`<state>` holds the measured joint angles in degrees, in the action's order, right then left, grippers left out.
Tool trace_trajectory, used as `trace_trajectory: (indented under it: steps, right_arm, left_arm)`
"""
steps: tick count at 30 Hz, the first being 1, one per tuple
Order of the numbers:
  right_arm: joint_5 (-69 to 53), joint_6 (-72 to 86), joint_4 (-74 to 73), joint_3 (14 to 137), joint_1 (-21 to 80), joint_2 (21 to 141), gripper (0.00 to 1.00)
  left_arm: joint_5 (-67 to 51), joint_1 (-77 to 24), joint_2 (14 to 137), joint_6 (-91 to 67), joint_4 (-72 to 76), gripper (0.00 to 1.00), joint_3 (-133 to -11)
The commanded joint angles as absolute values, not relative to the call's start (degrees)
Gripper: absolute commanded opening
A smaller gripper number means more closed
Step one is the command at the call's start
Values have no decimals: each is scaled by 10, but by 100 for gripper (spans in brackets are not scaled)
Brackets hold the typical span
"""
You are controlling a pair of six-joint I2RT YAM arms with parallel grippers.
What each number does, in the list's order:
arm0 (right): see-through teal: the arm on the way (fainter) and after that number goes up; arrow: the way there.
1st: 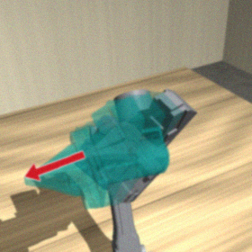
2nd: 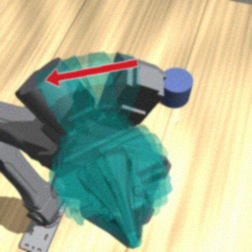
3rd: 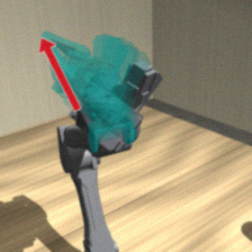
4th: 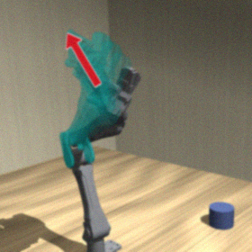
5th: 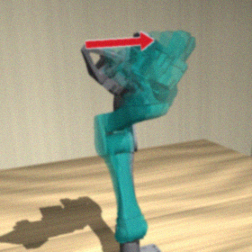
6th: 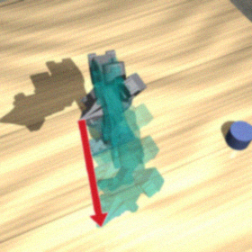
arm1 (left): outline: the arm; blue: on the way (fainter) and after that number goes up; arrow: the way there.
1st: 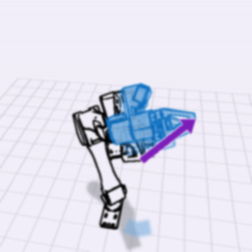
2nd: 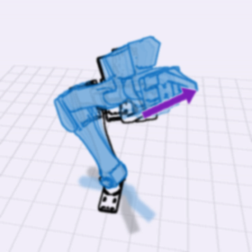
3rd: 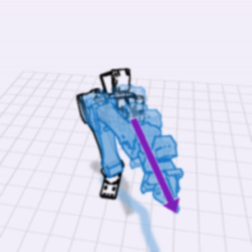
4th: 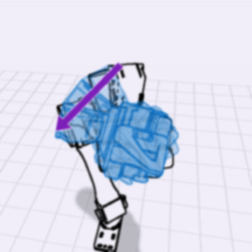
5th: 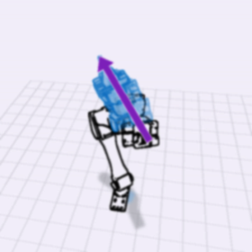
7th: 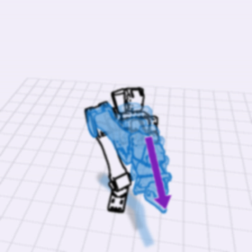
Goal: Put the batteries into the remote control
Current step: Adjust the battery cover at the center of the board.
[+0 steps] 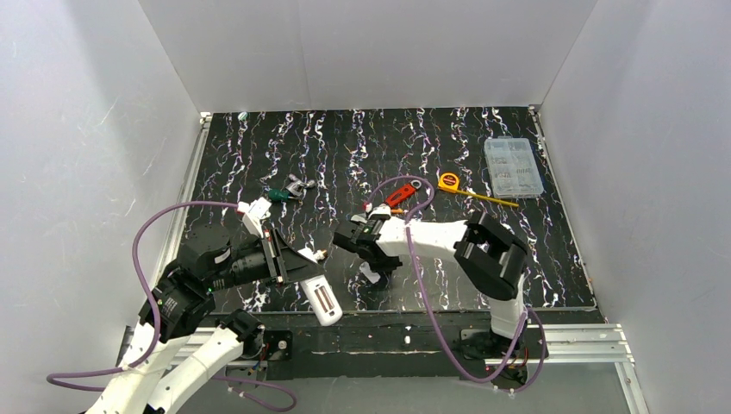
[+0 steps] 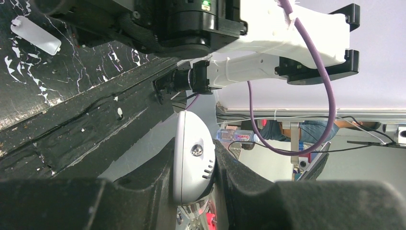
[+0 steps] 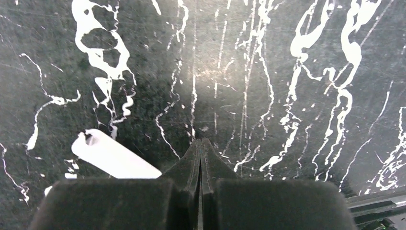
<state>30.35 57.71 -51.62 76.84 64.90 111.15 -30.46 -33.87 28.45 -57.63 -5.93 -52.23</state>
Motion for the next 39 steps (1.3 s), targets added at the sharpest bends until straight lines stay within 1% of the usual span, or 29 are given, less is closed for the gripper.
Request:
trace_trajectory:
  steps: [1, 2, 3, 4, 7, 9, 10, 15, 17, 21, 29, 35, 39]
  right_arm:
    - [317, 523, -464, 732, 648, 1042, 4]
    - [309, 511, -446, 721, 648, 1029, 7]
    - [304, 495, -425, 710, 648, 1017, 14]
    - [292, 479, -405, 697, 648, 1003, 23]
    - [249, 425, -328, 653, 648, 963, 42]
    - [215, 387, -279, 626, 645, 941, 51]
    - [191, 369, -258, 615, 643, 934, 53]
    - [94, 304, -183, 590, 621, 929, 57]
    - [74, 290, -176, 595, 607, 945, 60]
    - [58, 272, -166, 602, 589, 958, 62]
    - [47, 255, -188, 608, 580, 981, 61]
    - [34, 264, -180, 588, 581, 980, 59]
    - [39, 265, -190, 599, 586, 993, 57]
  left_arm:
    - [-322, -339, 287, -572, -45, 0, -542]
    - [-321, -339, 287, -573, -45, 0, -542]
    - [-321, -339, 287, -573, -45, 0, -542]
    - [-320, -339, 288, -573, -45, 0, -542]
    - [-321, -339, 290, -575, -42, 0, -542]
    - [-321, -339, 291, -574, -43, 0, -544]
    - [-321, -339, 292, -573, -44, 0, -545]
    - [-321, -339, 297, -574, -44, 0, -547]
    - [-321, -339, 299, -575, -42, 0, -548]
    - [-320, -339, 303, -574, -46, 0, -555]
    - [-315, -339, 303, -574, -44, 0, -554]
    - [-314, -339, 303, -574, -47, 0, -553]
    - [-316, -339, 305, -575, -45, 0, -553]
